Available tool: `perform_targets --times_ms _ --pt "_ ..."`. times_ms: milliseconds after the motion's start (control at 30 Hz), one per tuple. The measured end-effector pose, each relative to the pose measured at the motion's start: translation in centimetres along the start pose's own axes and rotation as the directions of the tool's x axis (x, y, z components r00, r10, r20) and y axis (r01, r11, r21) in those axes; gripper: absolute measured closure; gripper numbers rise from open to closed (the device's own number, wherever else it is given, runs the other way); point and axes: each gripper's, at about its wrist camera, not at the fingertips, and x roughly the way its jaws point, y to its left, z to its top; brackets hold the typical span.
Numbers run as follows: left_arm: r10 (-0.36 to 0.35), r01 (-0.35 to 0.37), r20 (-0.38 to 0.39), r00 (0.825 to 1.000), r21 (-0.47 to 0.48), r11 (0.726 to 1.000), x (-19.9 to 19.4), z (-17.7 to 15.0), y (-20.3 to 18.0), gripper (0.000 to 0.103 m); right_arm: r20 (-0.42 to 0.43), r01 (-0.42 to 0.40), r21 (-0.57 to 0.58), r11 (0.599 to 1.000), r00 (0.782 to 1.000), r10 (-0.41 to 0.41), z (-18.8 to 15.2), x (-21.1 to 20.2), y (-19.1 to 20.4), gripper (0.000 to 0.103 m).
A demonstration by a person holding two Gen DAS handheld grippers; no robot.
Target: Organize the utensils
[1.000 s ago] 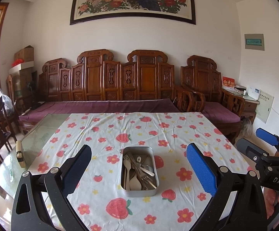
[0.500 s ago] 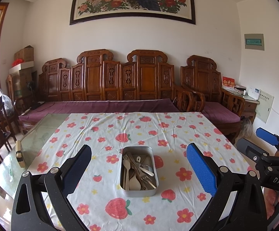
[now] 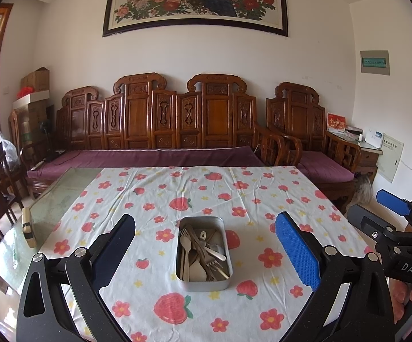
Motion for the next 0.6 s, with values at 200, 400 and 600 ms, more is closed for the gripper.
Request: perform_targets --times_ms 200,400,600 --pt "0.000 0.000 0.001 1.000 0.000 1.000 -0.03 -0.01 0.02 0.008 -0.004 -0.005 0.004 1.000 1.000 0.005 -0.06 0.06 -0.05 0.003" --pt "-0.001 0.001 0.000 1.000 0.000 1.000 -0.16 -0.09 -0.12 0.008 -0.005 -0.003 0.002 1.000 1.000 0.003 -0.41 0.20 -0.03 0.003" --pt "-0.001 0.001 -0.001 1.000 0.000 1.000 -0.10 -0.13 -0.21 0.008 -0.008 -0.009 0.007 1.000 1.000 0.009 -0.52 0.30 -0.09 0.003"
